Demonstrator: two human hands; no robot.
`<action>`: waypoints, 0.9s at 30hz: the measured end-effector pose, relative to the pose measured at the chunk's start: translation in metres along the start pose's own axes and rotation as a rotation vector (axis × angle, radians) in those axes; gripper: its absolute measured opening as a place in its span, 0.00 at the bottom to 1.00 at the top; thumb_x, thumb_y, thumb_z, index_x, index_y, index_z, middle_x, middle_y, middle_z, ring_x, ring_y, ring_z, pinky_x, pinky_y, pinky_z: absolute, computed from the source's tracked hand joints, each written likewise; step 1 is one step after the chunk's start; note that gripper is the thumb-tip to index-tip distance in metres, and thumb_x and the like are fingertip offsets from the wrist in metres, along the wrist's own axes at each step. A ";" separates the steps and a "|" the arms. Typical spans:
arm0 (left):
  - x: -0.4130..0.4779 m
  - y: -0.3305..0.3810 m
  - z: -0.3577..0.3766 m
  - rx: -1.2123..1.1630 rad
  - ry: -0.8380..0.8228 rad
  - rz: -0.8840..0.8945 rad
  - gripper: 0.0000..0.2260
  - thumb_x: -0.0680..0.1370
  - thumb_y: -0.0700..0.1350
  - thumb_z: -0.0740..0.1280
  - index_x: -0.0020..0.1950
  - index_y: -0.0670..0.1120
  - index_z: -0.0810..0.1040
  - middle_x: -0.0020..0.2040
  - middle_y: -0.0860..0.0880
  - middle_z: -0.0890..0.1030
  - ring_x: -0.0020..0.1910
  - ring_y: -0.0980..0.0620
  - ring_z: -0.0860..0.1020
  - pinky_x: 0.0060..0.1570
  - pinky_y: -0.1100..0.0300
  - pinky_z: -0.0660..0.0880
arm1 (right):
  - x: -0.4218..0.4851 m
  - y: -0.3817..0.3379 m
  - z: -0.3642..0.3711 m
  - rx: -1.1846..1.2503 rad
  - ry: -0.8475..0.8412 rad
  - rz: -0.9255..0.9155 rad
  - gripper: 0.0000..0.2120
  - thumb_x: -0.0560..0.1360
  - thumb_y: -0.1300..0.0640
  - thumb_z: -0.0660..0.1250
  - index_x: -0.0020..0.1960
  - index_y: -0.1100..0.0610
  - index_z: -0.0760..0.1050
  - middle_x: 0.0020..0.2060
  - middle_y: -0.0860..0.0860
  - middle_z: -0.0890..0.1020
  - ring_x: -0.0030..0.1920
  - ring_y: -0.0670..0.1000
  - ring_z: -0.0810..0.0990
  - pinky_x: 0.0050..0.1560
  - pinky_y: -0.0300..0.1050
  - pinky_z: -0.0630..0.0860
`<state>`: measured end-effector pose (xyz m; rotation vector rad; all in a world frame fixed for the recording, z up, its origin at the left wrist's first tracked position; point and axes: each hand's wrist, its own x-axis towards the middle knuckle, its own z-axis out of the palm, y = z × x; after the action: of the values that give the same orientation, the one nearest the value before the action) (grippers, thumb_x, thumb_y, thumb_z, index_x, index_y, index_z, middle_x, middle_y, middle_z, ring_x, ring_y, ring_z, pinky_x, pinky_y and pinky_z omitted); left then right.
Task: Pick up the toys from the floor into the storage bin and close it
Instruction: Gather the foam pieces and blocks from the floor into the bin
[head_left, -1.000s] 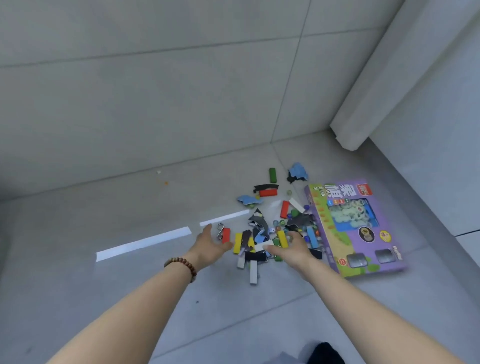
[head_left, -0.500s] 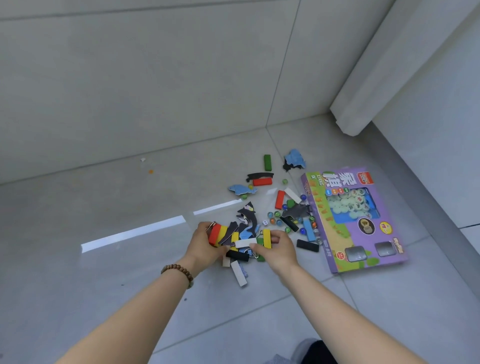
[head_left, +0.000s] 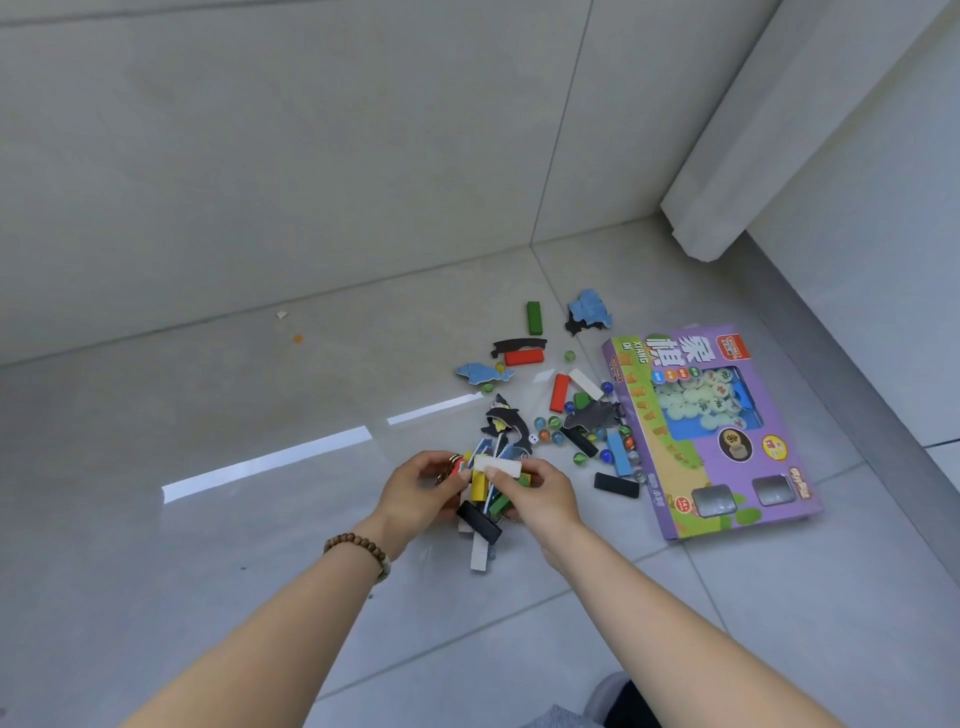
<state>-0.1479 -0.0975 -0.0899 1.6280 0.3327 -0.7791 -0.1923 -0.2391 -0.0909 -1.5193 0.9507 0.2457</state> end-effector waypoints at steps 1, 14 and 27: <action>0.000 0.000 0.002 0.019 -0.012 0.007 0.11 0.75 0.40 0.70 0.56 0.42 0.77 0.48 0.48 0.78 0.43 0.52 0.78 0.37 0.67 0.79 | -0.001 -0.001 0.001 0.003 -0.005 -0.001 0.17 0.69 0.55 0.74 0.56 0.56 0.75 0.50 0.51 0.78 0.48 0.50 0.78 0.52 0.45 0.78; -0.003 0.004 0.009 -0.156 -0.145 -0.123 0.13 0.76 0.45 0.68 0.61 0.48 0.77 0.54 0.43 0.81 0.47 0.46 0.82 0.47 0.51 0.81 | -0.011 -0.011 0.002 0.485 -0.266 0.179 0.09 0.76 0.59 0.66 0.57 0.53 0.77 0.49 0.55 0.83 0.44 0.52 0.82 0.47 0.43 0.80; -0.064 0.093 -0.068 -0.225 -0.015 0.035 0.15 0.75 0.44 0.70 0.61 0.49 0.76 0.55 0.43 0.81 0.39 0.52 0.83 0.36 0.62 0.78 | -0.071 -0.121 0.049 0.432 -0.423 0.035 0.07 0.77 0.60 0.65 0.53 0.57 0.79 0.38 0.54 0.82 0.28 0.48 0.73 0.35 0.38 0.77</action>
<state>-0.1174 -0.0403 0.0252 1.4128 0.3668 -0.7004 -0.1374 -0.1787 0.0331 -1.0013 0.6397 0.3465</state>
